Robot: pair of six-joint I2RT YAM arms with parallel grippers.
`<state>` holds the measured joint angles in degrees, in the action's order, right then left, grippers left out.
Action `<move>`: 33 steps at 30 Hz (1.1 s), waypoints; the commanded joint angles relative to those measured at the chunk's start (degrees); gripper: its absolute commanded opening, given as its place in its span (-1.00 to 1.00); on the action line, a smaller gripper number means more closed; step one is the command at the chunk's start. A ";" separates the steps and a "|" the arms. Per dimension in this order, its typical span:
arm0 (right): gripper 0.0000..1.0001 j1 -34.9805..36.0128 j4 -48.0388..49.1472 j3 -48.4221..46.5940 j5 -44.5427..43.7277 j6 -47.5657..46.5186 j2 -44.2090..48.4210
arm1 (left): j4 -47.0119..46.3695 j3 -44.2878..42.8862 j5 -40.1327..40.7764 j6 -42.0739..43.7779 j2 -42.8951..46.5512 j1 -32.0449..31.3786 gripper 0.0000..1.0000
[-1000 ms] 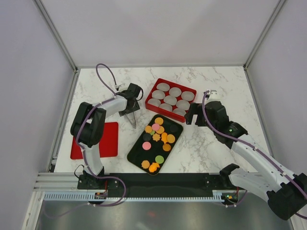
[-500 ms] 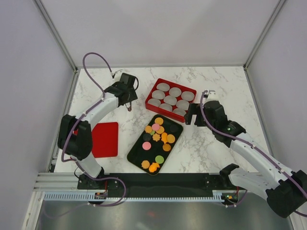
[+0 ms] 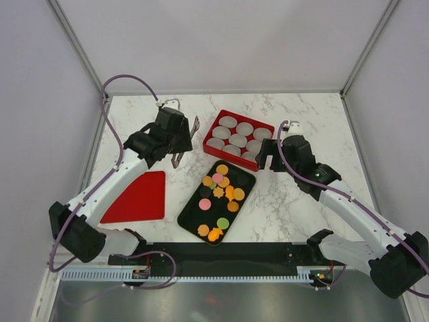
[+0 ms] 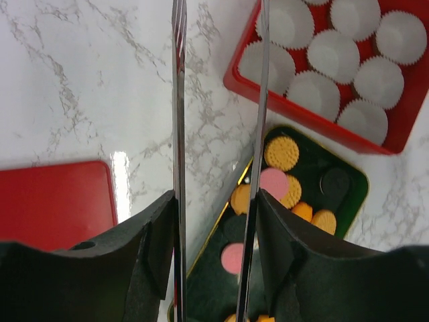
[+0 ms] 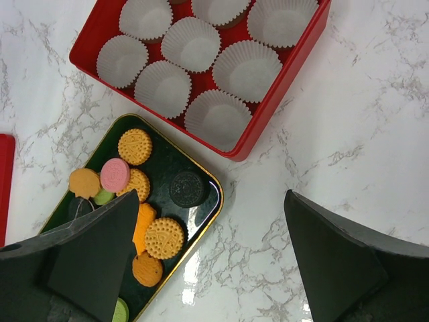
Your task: Pack the cookies
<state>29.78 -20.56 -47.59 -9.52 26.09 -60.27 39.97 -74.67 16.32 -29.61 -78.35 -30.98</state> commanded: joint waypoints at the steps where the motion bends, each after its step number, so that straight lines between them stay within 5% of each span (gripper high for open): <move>1: 0.96 -0.07 1.48 -2.68 -2.17 -0.77 0.07 | 6.78 1.63 -1.38 4.99 5.91 -3.72 0.11; 12: 0.96 -0.07 1.40 -3.65 -2.43 0.45 0.59 | 13.29 7.61 -3.75 2.45 13.74 -17.08 0.01; 33: 0.95 0.10 1.22 -0.92 -1.64 2.74 2.26 | 15.76 14.82 -5.15 0.60 16.30 -25.17 0.02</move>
<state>29.78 -20.40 -48.86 -10.83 27.99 -59.29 54.89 -60.25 12.82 -27.83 -63.13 -55.07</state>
